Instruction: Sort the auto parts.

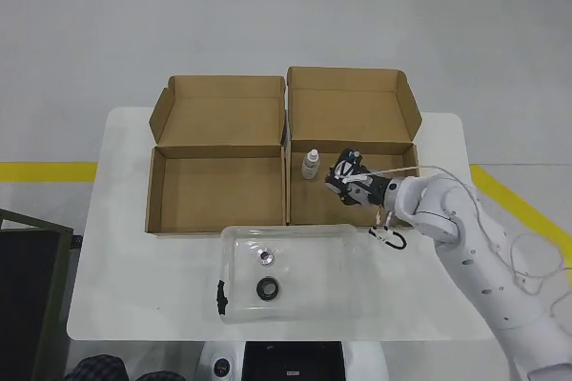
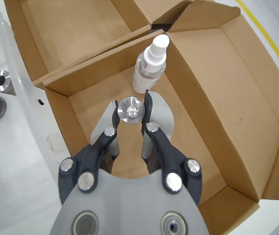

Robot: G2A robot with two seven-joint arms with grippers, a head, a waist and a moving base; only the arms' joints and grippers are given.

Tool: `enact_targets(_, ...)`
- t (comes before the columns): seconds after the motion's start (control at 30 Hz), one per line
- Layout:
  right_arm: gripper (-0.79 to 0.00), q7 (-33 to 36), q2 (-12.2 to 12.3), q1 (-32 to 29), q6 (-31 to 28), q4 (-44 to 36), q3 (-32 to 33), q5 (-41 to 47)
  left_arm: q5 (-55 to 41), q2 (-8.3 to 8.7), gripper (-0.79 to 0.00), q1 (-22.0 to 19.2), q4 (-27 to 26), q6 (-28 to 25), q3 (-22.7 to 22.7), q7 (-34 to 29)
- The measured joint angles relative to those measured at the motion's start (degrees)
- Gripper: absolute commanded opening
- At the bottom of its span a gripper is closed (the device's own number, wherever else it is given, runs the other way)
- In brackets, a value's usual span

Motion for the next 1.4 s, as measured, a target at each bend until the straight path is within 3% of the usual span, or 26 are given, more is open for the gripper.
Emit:
enact_targets(0.7, -0.785, 2.8, -3.2, 7.4, 3.0, 11.0, -9.4, -2.8, 0.0, 0.0, 0.0, 0.0, 0.0, 0.0, 0.0, 0.0)
enact_targets(0.9, -0.6, 2.6, -3.8, 8.4, 3.4, 12.6, -10.7, -3.4, 0.0, 0.0, 0.0, 0.0, 0.0, 0.0, 0.0, 0.0)
enact_targets(1.17, -0.533, 2.3, -4.2, 8.5, 3.6, 12.9, -10.7, -3.5, 0.0, 0.0, 0.0, 0.0, 0.0, 0.0, 0.0, 0.0)
enact_targets(1.4, -0.477, 3.4, -3.2, 5.9, 3.2, 7.2, -7.5, -4.3, 0.0, 0.0, 0.0, 0.0, 0.0, 0.0, 0.0, 0.0)
